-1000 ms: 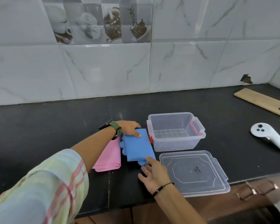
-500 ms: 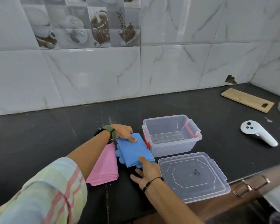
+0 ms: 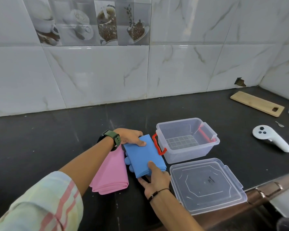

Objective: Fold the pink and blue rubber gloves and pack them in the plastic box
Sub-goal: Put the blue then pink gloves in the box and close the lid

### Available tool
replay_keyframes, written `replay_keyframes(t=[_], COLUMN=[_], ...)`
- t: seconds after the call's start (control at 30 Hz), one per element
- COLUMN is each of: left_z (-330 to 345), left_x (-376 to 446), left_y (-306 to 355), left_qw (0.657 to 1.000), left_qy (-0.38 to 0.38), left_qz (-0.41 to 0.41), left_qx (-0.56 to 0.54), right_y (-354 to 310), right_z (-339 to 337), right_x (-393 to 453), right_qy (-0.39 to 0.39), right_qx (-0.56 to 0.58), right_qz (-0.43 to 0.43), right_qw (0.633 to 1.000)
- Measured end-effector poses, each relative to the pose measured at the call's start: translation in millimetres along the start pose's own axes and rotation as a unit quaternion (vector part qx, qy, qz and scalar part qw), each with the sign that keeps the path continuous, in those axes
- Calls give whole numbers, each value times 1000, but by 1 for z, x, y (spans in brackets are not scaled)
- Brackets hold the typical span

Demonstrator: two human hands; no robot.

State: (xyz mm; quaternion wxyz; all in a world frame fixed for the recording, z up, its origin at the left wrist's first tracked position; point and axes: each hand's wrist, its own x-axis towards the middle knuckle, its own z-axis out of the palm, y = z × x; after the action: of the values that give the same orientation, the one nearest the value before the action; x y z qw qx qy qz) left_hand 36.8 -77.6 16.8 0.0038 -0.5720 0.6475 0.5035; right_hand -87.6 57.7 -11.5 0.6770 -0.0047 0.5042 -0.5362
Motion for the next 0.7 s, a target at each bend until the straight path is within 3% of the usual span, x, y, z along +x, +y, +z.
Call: replay_keyframes(t=[0.23, 0.43, 0.7], left_z=[1, -11, -54], left_x=[3, -4, -44], left_y=[1, 17, 47], left_qw=[1000, 997, 984], left_qy=[4, 19, 58], left_qz=[-3, -8, -45], left_qx=[-6, 70, 160], right_y=[5, 12, 0], right_z=[4, 14, 48], right_x=[6, 2, -21], right_qy=[4, 3, -79], right_qx=[53, 101, 137], right_qz=[25, 17, 62], right_qw=[998, 995, 985])
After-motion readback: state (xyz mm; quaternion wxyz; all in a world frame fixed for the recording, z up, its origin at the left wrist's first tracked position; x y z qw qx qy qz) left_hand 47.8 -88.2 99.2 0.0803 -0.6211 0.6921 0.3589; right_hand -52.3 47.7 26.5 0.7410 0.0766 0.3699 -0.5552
